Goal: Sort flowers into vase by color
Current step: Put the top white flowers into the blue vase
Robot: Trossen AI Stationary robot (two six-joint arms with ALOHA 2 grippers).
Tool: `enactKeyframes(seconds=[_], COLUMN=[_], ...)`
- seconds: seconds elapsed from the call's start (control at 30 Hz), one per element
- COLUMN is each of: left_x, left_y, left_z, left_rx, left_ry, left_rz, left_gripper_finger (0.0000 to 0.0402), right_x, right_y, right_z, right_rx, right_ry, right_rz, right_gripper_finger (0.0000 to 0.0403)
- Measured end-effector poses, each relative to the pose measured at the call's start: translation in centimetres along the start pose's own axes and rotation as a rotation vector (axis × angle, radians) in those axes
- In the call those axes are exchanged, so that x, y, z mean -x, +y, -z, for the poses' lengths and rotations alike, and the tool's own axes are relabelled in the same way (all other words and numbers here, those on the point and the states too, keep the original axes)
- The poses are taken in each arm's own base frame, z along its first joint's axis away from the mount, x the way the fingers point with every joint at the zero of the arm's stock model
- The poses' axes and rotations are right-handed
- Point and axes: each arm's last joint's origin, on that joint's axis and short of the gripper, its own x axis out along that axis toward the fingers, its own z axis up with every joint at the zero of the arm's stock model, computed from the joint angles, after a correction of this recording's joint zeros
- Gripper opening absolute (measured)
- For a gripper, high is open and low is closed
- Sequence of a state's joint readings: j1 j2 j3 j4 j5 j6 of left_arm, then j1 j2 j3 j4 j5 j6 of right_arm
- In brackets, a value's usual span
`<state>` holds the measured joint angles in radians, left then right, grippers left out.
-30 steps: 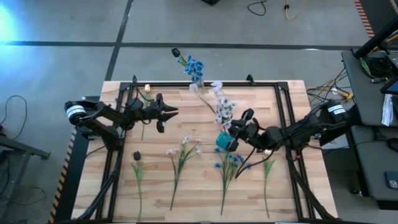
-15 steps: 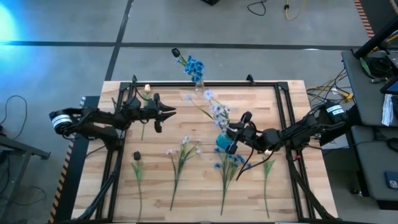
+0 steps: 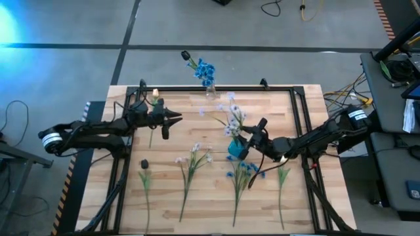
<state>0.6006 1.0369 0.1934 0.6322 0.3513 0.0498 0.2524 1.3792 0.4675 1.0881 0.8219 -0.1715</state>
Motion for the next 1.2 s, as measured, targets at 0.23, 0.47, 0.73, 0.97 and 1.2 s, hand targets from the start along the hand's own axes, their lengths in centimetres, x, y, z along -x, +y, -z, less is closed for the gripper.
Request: enactKeyframes(seconds=[0.23,0.47,0.73,0.97,1.2], left_x=[0.1,0.4,0.8,1.2,0.5], left_y=[0.9,1.1,1.3,1.5,2.1], left_z=[-2.0,-3.7,-4.6,-4.7,-4.7], left_rx=[0.014,0.049,0.113,0.174,0.214], left_ry=[0.224,0.396,0.479,0.56,0.687], left_rz=[-0.263,-0.316,-0.423,-0.576,-0.7], left_gripper_finger=[0.0078,0.0078,0.0078,0.0089,0.0134], right_x=[0.9,1.9,2.9,3.7,4.2], right_y=[-0.9,-2.0,-1.8,-0.9,-0.5], right_z=[-1.4,-3.0,-5.0,-6.8,-8.5], right_rx=[-0.038,-0.052,-0.028,0.024,0.04], right_ry=[0.101,0.189,0.219,0.269,0.332], right_rz=[-0.003,-0.013,-0.058,-0.121,-0.143], right_gripper_finger=[0.0161,0.0205,0.0238,0.0242,0.0242])
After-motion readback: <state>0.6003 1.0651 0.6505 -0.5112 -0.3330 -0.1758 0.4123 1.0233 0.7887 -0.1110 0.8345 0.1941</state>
